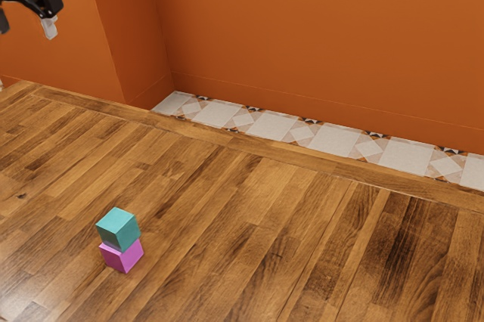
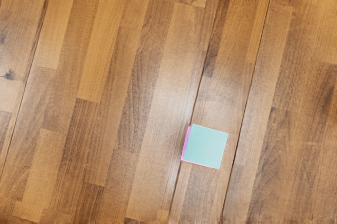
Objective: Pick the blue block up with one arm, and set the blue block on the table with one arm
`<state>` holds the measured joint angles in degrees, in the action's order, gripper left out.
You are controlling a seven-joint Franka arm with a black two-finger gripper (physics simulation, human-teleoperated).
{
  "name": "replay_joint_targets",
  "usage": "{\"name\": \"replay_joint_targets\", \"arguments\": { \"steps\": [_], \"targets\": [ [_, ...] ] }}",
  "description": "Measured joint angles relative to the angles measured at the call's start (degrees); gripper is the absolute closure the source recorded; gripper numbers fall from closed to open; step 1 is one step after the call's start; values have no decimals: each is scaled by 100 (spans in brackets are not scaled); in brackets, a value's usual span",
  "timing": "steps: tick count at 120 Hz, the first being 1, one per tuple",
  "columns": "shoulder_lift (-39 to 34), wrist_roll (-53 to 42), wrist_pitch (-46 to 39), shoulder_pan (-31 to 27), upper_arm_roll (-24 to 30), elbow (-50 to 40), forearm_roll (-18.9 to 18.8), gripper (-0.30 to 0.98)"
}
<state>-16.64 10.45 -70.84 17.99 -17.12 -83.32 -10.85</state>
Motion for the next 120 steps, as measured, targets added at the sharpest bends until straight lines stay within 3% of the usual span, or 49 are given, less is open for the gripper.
{"name": "replay_joint_targets", "arguments": {
  "steps": [25,37,47,86,120],
  "targets": [
    [140,47,242,424,112,-75,-34,0],
    [-64,23,301,-329,739,-325,-8,0],
    [-425,2,196,-577,1053,-934,57,0],
    [-1329,-318,-956,-841,1289,-3186,483,0],
    [-1719,-513,-1796,-1298,1480,-4419,372,0]
  ]
}}
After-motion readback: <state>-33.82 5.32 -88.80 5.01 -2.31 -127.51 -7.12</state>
